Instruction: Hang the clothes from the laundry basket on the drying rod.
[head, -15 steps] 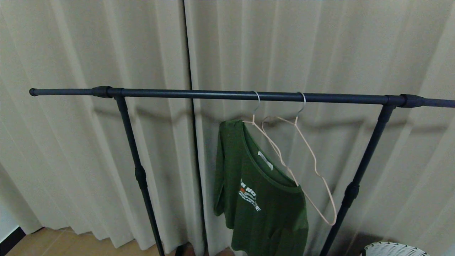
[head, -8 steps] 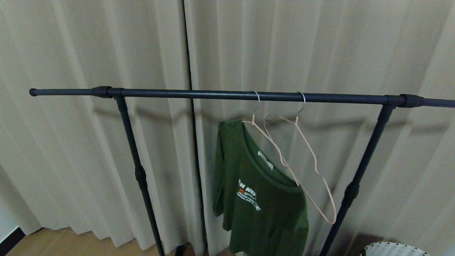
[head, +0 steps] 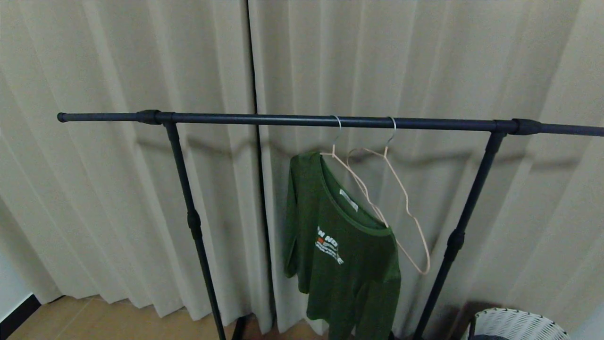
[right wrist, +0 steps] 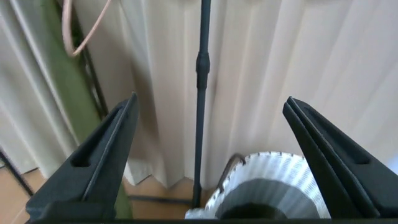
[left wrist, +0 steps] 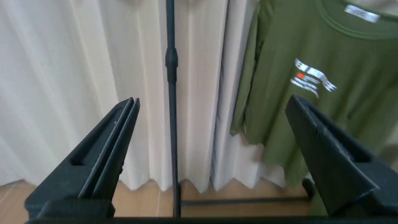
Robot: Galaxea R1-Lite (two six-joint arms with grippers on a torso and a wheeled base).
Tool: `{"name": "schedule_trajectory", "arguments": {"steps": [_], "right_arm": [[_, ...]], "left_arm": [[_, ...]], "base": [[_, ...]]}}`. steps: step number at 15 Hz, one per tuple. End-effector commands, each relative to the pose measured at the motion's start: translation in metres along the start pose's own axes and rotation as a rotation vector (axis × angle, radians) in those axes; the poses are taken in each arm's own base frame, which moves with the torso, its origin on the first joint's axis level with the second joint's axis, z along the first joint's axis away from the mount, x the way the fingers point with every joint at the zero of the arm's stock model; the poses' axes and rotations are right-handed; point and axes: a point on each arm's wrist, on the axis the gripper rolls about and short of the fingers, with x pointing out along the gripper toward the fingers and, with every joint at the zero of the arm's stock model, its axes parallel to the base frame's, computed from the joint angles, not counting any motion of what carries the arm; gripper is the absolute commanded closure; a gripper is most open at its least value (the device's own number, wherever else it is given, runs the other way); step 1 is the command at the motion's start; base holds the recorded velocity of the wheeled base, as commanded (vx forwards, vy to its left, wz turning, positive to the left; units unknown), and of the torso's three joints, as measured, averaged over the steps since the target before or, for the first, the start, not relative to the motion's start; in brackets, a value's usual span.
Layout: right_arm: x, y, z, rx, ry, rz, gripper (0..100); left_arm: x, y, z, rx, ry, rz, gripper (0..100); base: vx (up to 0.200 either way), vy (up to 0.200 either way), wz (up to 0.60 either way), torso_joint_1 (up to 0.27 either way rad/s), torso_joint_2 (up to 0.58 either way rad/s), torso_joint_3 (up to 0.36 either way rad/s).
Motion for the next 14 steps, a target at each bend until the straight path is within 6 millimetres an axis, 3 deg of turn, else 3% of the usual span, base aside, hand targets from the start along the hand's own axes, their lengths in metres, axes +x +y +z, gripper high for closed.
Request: {"name": "schedule_trajectory", "arguments": {"steps": [1, 9, 14], "right_arm": [[-0.0002, 0.0000, 0.0001, 0.001, -0.002, 0.000, 0], [-0.0002, 0.0000, 0.0001, -0.002, -0.002, 0.002, 0], [-0.0002, -0.0001, 0.0001, 0.000, -0.002, -0.001, 0]], "left_arm": [[-0.0001, 0.0000, 0.0000, -0.001, -0.001, 0.000, 0], [-0.0001, 0.0000, 0.0000, 0.001, -0.001, -0.002, 0], [-0.0001, 0.0000, 0.0000, 0.001, -0.001, -0.002, 0]], "base": [[-0.200, 0.000, 0.00, -0.002, 0.00, -0.002], [-0.200, 0.000, 0.00, 0.002, 0.00, 0.003], [0.000, 0.000, 0.00, 0.000, 0.00, 0.000]]}}
